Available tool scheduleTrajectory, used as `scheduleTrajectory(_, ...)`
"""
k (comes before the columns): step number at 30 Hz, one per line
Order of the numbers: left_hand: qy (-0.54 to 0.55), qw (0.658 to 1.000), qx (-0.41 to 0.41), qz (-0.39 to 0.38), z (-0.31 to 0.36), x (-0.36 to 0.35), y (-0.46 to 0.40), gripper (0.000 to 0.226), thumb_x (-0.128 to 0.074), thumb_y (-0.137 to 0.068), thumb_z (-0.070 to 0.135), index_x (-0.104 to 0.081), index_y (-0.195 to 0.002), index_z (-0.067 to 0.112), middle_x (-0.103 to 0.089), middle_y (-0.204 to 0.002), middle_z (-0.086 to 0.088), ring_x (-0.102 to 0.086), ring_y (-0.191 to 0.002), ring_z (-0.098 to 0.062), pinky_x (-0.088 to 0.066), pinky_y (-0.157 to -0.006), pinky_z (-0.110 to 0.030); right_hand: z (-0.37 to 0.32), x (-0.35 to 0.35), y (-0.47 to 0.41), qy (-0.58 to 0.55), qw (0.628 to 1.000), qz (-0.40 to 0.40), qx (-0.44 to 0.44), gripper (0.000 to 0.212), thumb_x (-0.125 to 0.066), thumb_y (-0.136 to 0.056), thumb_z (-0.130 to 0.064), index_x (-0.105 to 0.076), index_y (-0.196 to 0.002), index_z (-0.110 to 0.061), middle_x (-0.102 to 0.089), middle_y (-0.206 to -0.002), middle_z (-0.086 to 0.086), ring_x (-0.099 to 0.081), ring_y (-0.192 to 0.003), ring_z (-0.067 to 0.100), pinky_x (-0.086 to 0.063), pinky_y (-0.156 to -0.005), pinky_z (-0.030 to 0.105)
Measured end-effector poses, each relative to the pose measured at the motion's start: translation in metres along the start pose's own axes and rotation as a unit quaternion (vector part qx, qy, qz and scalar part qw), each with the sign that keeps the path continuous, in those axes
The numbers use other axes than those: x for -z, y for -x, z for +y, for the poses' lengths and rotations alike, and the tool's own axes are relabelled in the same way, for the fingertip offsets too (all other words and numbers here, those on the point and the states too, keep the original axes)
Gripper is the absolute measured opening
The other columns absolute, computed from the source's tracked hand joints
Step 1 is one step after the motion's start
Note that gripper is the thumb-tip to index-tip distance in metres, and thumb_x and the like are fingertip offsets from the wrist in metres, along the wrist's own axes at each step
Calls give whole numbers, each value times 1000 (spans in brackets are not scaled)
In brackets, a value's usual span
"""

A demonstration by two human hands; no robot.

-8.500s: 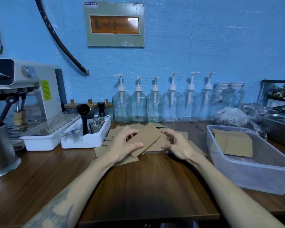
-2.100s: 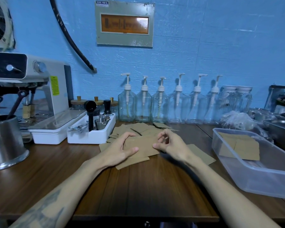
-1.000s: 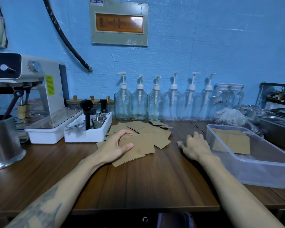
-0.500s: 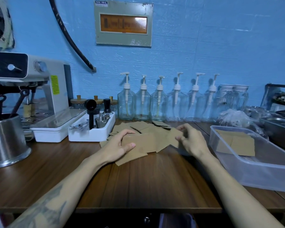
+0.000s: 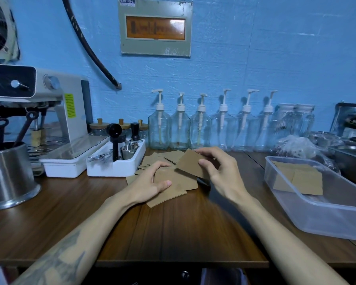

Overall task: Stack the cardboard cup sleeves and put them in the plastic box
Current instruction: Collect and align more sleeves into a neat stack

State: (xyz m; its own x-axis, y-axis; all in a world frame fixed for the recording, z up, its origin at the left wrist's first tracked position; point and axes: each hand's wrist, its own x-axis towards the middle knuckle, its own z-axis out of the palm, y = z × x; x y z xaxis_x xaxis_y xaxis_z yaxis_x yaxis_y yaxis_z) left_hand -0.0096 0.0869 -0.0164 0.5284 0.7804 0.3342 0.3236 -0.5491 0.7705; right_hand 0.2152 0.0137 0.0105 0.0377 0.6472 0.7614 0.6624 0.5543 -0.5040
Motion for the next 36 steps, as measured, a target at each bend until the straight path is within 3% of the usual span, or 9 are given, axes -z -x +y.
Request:
scheduleTrajectory(4,-3,1000,-3,-11,2,0,1,48,-73,-87,9,-48,-126,25,-64,-106,8,-61,-84,13,-45,-69,-5,0,-3,1,30,998,-34,48,26,-63,-92,-11,-68,-113,-26,-65,-102,-16,-58,-101,6,-48,-90,34)
scheduleTrajectory(8,-4,1000,-9,-13,0,-2,-1,57,-86,-75,27,-51,-119,37,-67,-108,9,-63,-94,5,-48,-78,-11,8,-17,1,123,978,-132,106,28,-62,-92,-11,-66,-118,-21,-61,-102,-6,-52,-100,12,-45,-90,35)
scheduleTrajectory(12,-13,999,-30,2,3,-4,0,45,-78,-83,34,-54,-121,31,-66,-111,12,-62,-99,5,-47,-81,-12,0,-33,5,131,967,-188,112,40,-59,-92,-9,-56,-129,-25,-49,-110,-2,-44,-105,15,-39,-94,27)
scheduleTrajectory(14,-20,999,-37,9,4,-4,0,35,-72,-89,28,-53,-119,33,-64,-109,16,-59,-98,12,-43,-80,-9,-2,-35,6,147,966,-182,105,47,-61,-92,-14,-50,-135,-26,-43,-117,-1,-39,-112,13,-35,-98,23)
scheduleTrajectory(17,-26,999,-26,15,2,-2,0,29,-69,-91,25,-52,-112,38,-63,-108,18,-58,-95,13,-42,-79,-10,6,-27,7,200,960,-180,80,58,-60,-94,-32,-37,-147,-23,-37,-141,-1,-29,-133,14,-28,-113,32)
scheduleTrajectory(23,-15,1000,-20,11,-1,-1,-2,32,-69,-91,22,-54,-119,25,-64,-110,13,-59,-93,12,-43,-75,-5,21,-26,9,238,935,-261,29,66,-43,-101,-45,-15,-156,-21,-20,-162,-5,-8,-150,13,-9,-123,35)
scheduleTrajectory(30,-13,1000,-17,17,-2,0,-2,30,-71,-90,19,-56,-115,24,-64,-106,14,-60,-91,11,-44,-76,-7,16,-21,7,181,949,-258,3,55,-40,-103,-38,-25,-154,-24,-28,-159,-4,-17,-148,10,-10,-120,28)
scheduleTrajectory(33,1,1000,-7,31,-2,7,-1,28,-71,-89,20,-57,-112,29,-65,-110,10,-63,-98,0,-49,-85,-20,24,-11,3,157,967,-195,-53,48,-35,-104,-42,-34,-149,-26,-42,-149,-6,-31,-140,12,-27,-114,34)
scheduleTrajectory(36,10,999,-3,50,-2,15,0,29,-71,-89,20,-56,-111,31,-66,-115,4,-64,-102,-7,-51,-85,-24,37,2,2,188,968,-137,-97,37,-41,-102,-42,-52,-134,-26,-57,-126,-7,-46,-124,14,-41,-102,39)
